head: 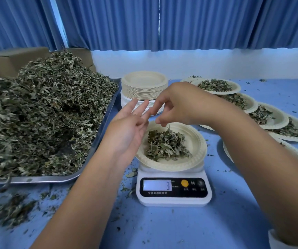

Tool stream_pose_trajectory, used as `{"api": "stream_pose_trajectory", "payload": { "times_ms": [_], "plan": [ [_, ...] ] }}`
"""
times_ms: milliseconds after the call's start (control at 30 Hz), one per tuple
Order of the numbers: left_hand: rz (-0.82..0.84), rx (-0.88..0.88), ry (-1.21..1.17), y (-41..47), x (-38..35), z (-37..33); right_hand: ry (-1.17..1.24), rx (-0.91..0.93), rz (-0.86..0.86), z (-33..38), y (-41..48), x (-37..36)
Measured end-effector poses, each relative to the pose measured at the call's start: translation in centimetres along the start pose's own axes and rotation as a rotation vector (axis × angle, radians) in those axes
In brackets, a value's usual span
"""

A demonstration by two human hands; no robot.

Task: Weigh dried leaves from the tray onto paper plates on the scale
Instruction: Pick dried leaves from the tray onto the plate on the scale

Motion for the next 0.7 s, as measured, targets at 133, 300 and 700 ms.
{"api": "stream_pose_trajectory", "payload": {
  "times_ms": [133,300,700],
  "plan": [
    [-0.032,0.017,-0.077,0.3,0.4,-0.1,0.016,0.028,-0.063,0.1,0.1,0.0],
    [-0.107,0.111,-0.195,0.5,1.1,0.0,0.011,0.065,-0.104,1.2,0.1,-0.7],
    [-0.436,0.105,-0.496,1.0,4.8,-0.6,-0.031,0.264,0.047,8.0,7.4,-5.5]
  ]
}}
Point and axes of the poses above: each hand's wrist, its own y-axis towards the middle knuckle, its own x-axis out of the back of the hand, z = x × y, the point moved 4 cm from there along y, towards the middle knuckle, and after that the axes turned 8 degrees about y, right-handed, at the moved point
